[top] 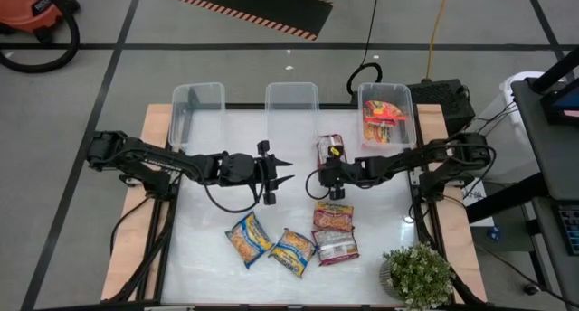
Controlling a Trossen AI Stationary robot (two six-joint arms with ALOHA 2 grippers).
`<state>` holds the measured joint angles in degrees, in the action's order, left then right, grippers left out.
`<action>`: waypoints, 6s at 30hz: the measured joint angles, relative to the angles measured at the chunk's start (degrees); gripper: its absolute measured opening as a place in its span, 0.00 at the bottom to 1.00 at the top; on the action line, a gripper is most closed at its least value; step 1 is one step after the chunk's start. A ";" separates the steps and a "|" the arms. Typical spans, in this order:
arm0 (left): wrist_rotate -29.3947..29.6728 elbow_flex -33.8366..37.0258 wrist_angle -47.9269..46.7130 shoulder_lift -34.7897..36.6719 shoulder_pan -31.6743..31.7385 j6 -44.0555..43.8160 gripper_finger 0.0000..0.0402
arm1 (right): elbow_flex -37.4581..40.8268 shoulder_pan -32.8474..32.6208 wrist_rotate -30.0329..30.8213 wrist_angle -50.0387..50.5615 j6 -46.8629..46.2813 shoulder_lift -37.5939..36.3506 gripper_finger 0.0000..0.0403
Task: Sort Maruchan noodles
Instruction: Put the top red noodle pack into the middle transparent bin
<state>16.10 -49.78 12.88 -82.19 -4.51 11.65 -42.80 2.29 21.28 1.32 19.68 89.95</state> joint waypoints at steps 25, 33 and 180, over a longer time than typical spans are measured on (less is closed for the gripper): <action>0.02 0.00 0.91 0.00 0.41 0.10 0.41 | 6.36 4.67 -21.77 -7.16 -2.11 -0.43 0.00; 0.02 0.00 0.91 0.00 0.41 0.17 0.41 | 0.69 2.01 -32.06 0.37 -3.79 -0.46 0.00; -44.48 -6.80 5.25 -10.85 40.95 -25.65 0.35 | -1.78 -15.16 2.67 19.82 -7.98 -37.59 0.00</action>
<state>-28.39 -56.58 18.13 -93.04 36.44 -14.01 -44.58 -12.86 23.94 21.15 11.70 52.36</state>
